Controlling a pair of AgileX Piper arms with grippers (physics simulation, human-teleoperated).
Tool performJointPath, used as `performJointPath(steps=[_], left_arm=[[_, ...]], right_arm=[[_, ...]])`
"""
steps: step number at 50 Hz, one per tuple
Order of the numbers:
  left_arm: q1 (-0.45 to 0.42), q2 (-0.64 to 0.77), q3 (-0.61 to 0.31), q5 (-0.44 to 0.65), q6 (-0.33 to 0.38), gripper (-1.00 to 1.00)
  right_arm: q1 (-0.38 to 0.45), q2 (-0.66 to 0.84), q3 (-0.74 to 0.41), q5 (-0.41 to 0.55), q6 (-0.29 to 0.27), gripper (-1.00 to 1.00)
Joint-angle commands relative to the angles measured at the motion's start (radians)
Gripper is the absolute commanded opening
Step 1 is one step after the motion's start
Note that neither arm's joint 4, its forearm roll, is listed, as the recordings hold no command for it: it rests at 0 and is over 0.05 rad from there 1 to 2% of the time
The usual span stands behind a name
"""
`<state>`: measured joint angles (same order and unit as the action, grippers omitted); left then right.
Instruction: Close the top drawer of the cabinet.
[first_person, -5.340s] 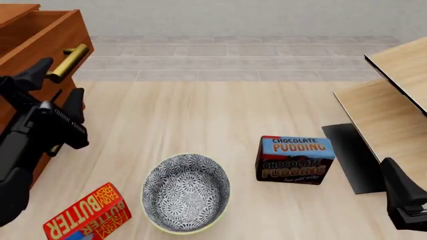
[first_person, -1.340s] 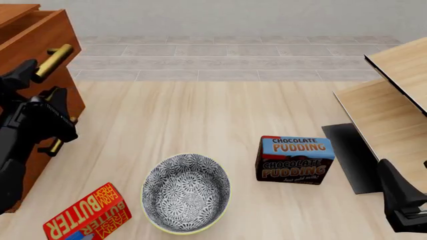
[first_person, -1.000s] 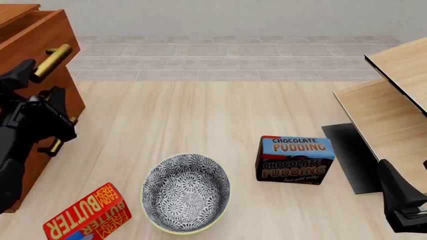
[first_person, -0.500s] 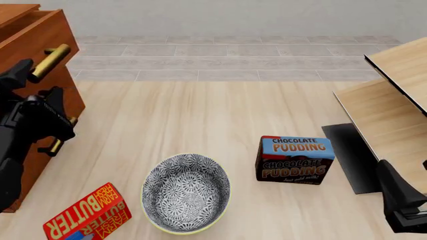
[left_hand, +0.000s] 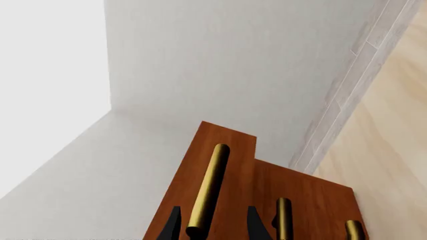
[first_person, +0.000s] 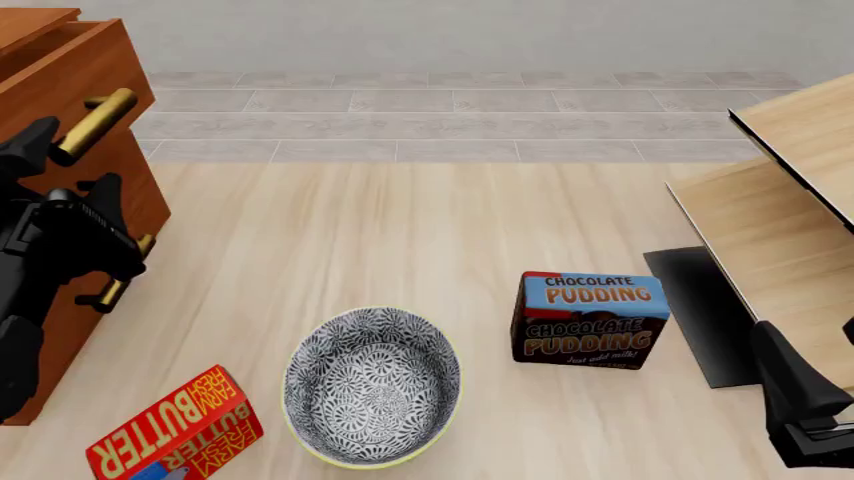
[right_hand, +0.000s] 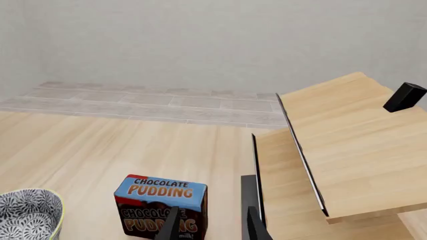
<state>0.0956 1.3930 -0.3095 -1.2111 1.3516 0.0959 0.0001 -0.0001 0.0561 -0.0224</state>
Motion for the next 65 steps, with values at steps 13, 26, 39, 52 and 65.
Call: performJointPath(steps=[13,26,39,52,65], left_arm=[[0.049,-0.010,0.006,-0.009,-0.006,1.00],[0.057,-0.003,0.001,-0.009,-0.006,1.00],[0.069,0.003,-0.002,-0.009,-0.009,1.00],[0.085,0.012,-0.006,-0.009,-0.012,1.00],[0.102,0.018,-0.013,-0.009,-0.012,1.00]], right_arm=[[0.005,0.000,0.000,0.001,-0.004,1.00],[0.007,0.000,0.000,0.002,-0.006,1.00],[0.011,0.000,0.000,0.003,-0.008,1.00],[0.015,0.000,0.000,0.003,-0.009,1.00],[0.017,0.000,0.000,0.002,-0.011,1.00]])
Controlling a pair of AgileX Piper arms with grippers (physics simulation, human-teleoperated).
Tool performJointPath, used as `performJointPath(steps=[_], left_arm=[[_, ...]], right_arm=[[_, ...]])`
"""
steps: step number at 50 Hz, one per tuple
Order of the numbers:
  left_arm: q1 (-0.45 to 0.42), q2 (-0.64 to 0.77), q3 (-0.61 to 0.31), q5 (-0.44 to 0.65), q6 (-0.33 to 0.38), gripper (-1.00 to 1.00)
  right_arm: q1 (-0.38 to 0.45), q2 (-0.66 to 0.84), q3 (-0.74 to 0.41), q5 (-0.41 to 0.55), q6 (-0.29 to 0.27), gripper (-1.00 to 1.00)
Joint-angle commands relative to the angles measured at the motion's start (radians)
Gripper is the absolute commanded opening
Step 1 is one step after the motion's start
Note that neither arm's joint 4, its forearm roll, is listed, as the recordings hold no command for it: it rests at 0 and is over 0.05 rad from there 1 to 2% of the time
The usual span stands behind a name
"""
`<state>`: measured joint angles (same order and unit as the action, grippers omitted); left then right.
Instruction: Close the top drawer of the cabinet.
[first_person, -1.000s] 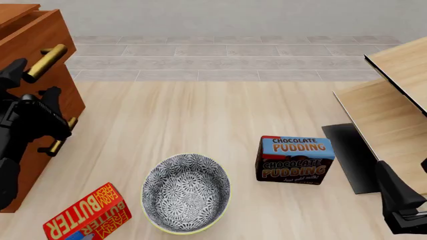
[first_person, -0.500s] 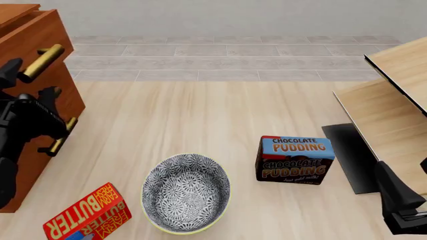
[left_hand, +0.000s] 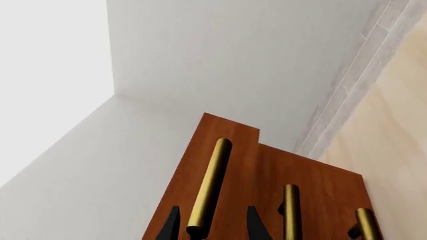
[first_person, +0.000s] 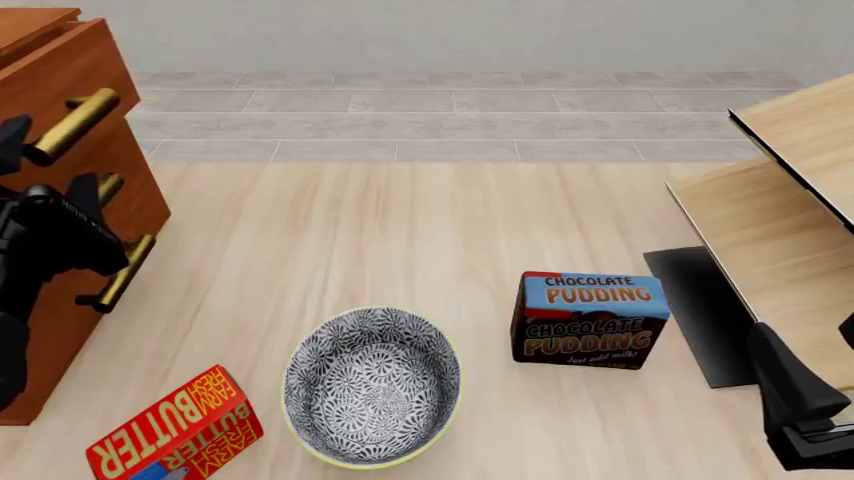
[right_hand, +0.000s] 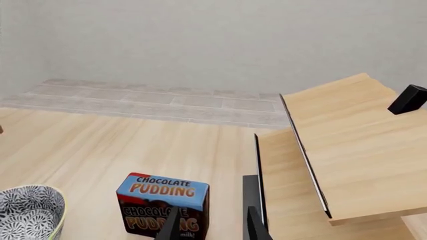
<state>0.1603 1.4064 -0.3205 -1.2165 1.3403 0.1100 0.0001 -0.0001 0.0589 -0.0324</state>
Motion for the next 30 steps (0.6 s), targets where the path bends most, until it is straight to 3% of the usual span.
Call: performJointPath(steps=[1,30], left_arm=[[0.037,0.004,-0.003,-0.003,-0.001,1.00],[0.059,-0.010,0.009,-0.003,0.008,1.00]], right_arm=[[0.002,0.000,0.000,-0.001,-0.001,1.00],[0.008,0.000,0.000,0.002,-0.003,1.00]])
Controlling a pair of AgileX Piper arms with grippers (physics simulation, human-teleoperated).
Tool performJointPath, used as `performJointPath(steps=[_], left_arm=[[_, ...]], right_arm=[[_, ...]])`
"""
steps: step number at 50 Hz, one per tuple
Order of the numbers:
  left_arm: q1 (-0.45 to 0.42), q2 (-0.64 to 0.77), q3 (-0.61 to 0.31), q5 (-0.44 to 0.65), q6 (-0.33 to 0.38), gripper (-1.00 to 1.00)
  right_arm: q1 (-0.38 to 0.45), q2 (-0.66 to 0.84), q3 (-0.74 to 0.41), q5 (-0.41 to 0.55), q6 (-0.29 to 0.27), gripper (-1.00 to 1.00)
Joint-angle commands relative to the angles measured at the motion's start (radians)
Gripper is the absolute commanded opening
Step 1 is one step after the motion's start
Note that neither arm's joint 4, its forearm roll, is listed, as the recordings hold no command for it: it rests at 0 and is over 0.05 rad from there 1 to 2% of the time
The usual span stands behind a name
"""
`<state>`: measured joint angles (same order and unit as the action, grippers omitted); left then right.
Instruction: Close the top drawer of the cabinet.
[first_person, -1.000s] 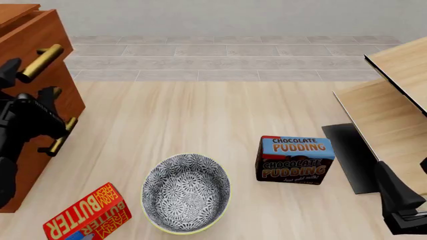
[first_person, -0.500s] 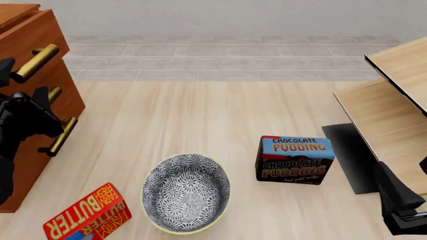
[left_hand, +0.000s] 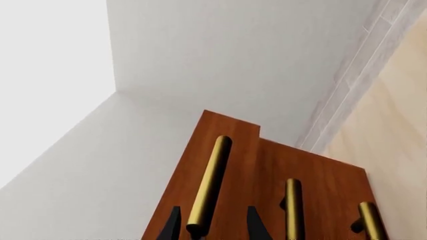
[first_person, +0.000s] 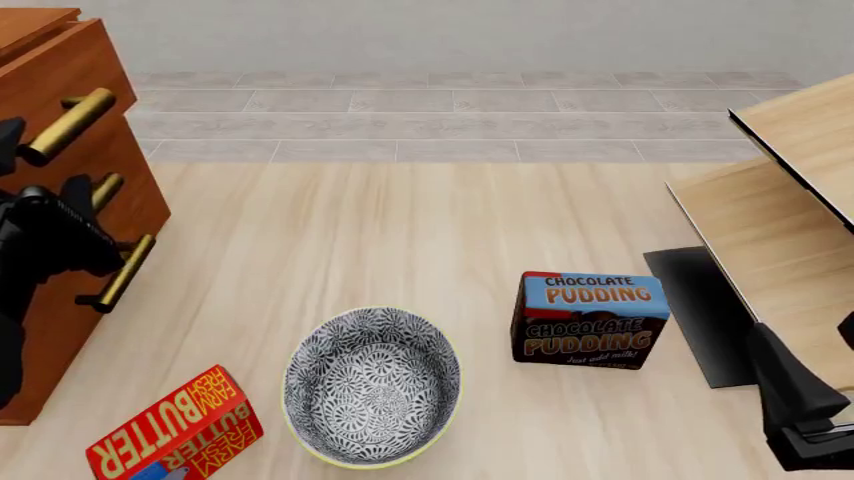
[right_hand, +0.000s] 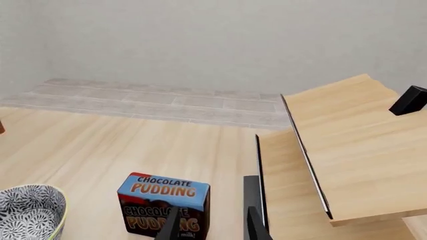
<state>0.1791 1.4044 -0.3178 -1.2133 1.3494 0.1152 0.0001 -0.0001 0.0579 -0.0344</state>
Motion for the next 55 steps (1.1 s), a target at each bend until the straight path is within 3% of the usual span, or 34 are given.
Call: performJointPath(steps=[1,55], left_arm=[[0.041,-0.008,0.006,-0.007,0.000,1.00],[0.096,-0.016,0.004,-0.006,-0.009,1.00]], right_arm=[[0.004,0.000,0.000,0.003,-0.001,1.00],[0.005,0.000,0.000,0.002,-0.004,1.00]])
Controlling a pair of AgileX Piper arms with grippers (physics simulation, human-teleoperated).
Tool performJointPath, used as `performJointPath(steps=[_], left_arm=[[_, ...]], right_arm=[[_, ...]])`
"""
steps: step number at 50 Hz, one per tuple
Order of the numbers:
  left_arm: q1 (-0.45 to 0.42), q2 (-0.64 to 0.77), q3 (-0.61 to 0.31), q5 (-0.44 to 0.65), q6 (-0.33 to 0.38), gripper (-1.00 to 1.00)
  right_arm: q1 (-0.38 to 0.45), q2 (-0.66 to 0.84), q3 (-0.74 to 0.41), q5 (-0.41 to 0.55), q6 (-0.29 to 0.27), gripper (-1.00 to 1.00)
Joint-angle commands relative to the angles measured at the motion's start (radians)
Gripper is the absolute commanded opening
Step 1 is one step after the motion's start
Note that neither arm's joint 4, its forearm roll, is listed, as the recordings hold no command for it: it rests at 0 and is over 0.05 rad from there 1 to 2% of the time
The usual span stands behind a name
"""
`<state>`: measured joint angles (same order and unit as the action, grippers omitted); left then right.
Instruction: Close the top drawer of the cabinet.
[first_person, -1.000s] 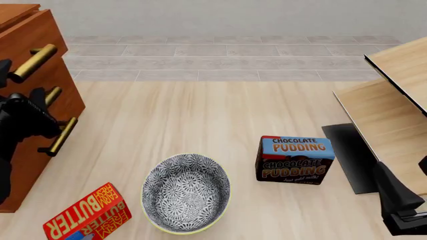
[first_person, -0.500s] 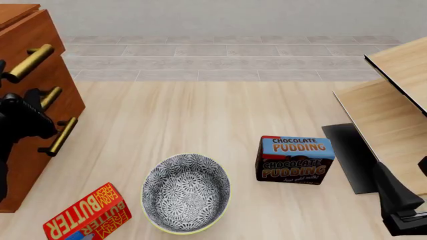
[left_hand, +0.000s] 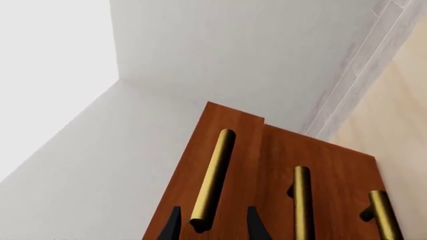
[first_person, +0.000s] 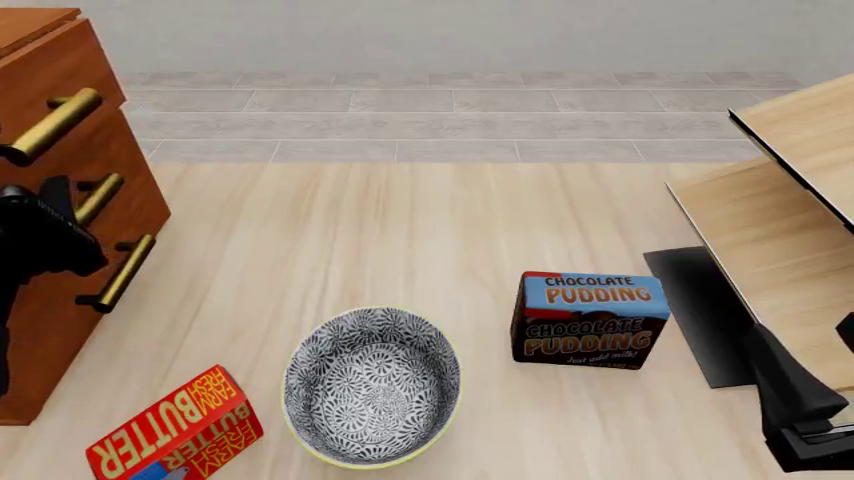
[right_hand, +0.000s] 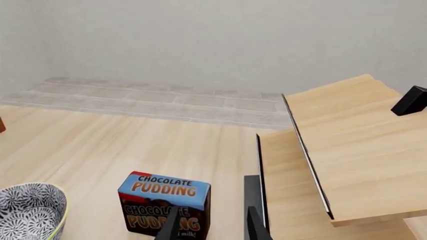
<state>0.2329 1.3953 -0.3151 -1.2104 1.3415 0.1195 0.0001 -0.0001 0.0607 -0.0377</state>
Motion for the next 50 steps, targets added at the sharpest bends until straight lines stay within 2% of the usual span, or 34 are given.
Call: performJointPath(steps=[1,50], left_arm=[[0.043,-0.006,0.001,-0.009,0.001,1.00],[0.092,-0.015,0.011,-0.009,0.010,1.00]], right_arm=[[0.001,0.000,0.000,-0.001,-0.001,1.00],[0.011,0.000,0.000,-0.004,-0.002,1.00]])
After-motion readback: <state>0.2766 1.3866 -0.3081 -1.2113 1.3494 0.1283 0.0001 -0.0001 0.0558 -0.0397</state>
